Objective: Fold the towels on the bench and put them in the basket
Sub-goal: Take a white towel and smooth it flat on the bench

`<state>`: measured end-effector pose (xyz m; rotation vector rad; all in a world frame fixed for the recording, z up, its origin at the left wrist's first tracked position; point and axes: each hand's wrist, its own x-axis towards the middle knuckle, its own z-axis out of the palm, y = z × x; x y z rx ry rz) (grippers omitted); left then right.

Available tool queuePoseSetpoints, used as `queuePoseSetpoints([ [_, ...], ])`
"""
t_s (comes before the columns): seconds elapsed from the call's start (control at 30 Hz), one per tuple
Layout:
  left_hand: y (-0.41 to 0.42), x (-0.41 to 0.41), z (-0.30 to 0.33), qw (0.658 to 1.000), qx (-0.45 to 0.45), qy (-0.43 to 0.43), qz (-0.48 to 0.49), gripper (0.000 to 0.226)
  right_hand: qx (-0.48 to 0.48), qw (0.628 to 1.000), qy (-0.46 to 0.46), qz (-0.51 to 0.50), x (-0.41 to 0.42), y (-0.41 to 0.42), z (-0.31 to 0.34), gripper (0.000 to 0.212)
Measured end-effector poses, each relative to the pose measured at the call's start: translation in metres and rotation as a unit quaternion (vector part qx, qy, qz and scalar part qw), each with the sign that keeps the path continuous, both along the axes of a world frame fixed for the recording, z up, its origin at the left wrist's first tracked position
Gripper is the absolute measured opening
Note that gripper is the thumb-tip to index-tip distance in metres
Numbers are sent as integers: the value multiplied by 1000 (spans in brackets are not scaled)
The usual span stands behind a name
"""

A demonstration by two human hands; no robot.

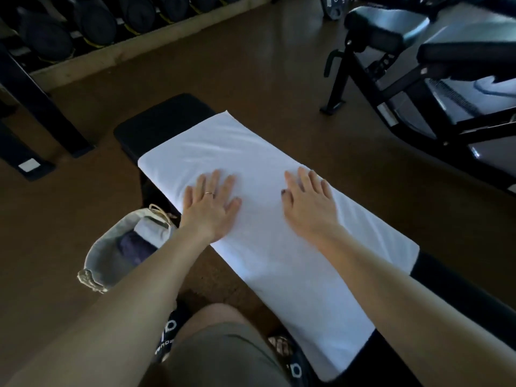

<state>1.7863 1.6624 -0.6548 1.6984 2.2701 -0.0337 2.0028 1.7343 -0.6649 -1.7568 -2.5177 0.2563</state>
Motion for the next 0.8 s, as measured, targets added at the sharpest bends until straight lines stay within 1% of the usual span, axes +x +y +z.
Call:
queuePoseSetpoints([
  [0.07, -8, -8, 1, 999, -20, 16, 33, 65, -33, 997, 9, -62, 33, -6, 1, 56],
  [0.13, -10, 4, 10, 998, -21, 29, 48, 68, -46, 993, 0, -112, 47, -13, 6, 57],
  [0.2, -7, 41, 20, 1000, -1, 24, 12, 67, -26, 994, -5, -104, 42, -20, 11, 59],
  [0.3, -12, 106, 21, 998, 3, -17, -61, 63, -19, 999, 24, -40, 29, -31, 13, 57],
  [0.4, -28, 118, 5, 997, -6, -9, -80, 63, -9, 999, 12, -42, 55, -46, 3, 56],
  [0.57, -41, 101, 0, 999, -25, 0, -35, 67, -16, 986, -10, -164, 126, -56, -1, 58],
  [0.67, -46, 122, 7, 1000, -23, 1, -20, 71, -24, 979, -26, -200, 137, -61, 5, 61],
  [0.73, -52, 152, 12, 997, -18, -3, -75, 71, -14, 985, 9, -171, 129, -67, 11, 62],
  [0.8, -62, 181, 11, 988, -21, 4, -150, 71, -10, 994, 47, -100, 119, -76, 11, 60],
])
